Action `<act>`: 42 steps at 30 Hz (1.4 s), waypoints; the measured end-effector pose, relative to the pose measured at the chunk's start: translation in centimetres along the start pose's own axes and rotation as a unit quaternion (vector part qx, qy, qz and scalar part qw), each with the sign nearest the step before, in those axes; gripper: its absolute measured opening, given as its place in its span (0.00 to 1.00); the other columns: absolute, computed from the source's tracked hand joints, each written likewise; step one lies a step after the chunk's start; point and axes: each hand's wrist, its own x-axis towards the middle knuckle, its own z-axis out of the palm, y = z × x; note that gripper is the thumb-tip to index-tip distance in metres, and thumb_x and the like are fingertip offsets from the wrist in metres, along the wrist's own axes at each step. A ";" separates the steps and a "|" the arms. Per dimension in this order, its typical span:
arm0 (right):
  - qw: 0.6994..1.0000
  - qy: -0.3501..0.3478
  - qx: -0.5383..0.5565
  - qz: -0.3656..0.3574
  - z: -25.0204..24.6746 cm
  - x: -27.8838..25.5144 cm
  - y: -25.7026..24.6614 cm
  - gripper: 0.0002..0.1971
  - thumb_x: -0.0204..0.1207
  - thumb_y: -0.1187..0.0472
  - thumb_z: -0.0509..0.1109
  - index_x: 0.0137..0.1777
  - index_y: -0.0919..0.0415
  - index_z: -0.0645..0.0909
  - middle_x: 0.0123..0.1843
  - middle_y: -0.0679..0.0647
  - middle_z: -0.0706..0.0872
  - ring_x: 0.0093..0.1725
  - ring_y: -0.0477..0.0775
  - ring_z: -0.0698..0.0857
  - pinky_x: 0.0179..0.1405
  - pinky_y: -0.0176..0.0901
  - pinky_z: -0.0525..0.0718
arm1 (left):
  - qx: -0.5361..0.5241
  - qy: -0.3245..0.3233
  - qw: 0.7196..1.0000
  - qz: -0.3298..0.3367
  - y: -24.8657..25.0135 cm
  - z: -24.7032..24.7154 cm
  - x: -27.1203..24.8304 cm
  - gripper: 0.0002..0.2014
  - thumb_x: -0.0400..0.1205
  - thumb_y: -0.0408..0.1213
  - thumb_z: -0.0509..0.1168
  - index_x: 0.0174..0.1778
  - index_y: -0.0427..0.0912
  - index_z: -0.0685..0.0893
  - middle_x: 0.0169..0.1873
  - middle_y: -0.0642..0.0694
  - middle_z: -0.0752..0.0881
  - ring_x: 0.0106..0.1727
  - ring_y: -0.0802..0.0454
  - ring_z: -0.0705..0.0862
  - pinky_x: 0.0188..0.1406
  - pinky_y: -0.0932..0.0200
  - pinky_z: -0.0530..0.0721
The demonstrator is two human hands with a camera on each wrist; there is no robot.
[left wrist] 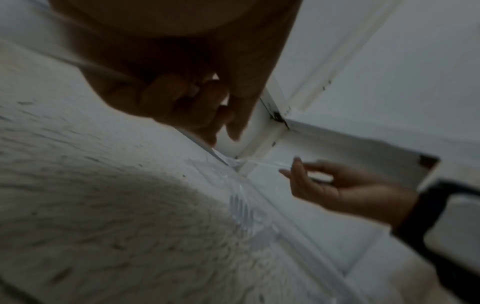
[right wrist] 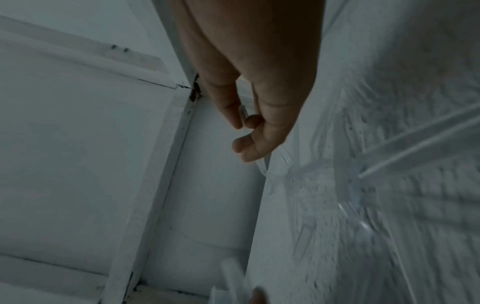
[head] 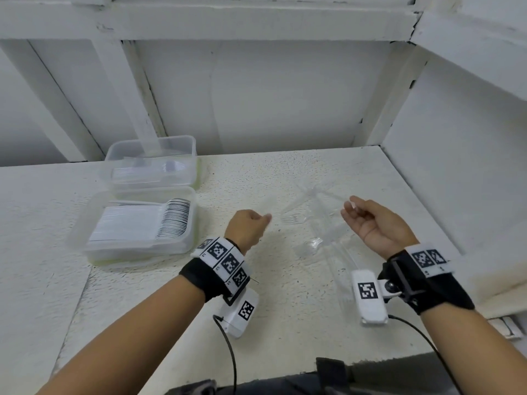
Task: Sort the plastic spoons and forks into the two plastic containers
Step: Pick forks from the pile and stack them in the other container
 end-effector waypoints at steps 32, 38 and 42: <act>0.942 -0.089 -0.312 0.086 3.4 -1.5 2.8 0.14 0.77 0.77 0.51 0.47 0.60 0.73 0.30 0.55 0.73 0.24 0.47 0.73 0.19 0.36 0.74 | 0.322 -0.019 0.941 0.107 1.9 -5.1 -1.2 0.13 0.79 0.30 0.59 0.27 0.40 0.74 0.25 0.48 0.74 0.28 0.51 0.72 0.25 0.66 0.67; 0.866 -0.077 -0.494 -0.018 4.9 -2.1 2.2 0.15 0.83 0.57 0.59 0.34 0.56 0.67 0.25 0.49 0.67 0.24 0.47 0.66 0.25 0.37 0.67 | -0.063 0.051 0.988 0.129 2.9 -7.6 -2.6 0.06 0.79 0.36 0.68 0.39 0.37 0.83 0.27 0.50 0.75 0.26 0.57 0.70 0.27 0.65 0.71; 0.692 -0.116 -0.703 -0.118 4.6 -1.6 3.2 0.16 0.86 0.53 0.53 0.46 0.60 0.79 0.40 0.51 0.80 0.42 0.51 0.79 0.39 0.39 0.73 | -0.278 0.071 0.954 0.086 2.5 -8.4 -2.4 0.08 0.79 0.37 0.68 0.36 0.40 0.81 0.28 0.50 0.73 0.28 0.57 0.70 0.28 0.65 0.72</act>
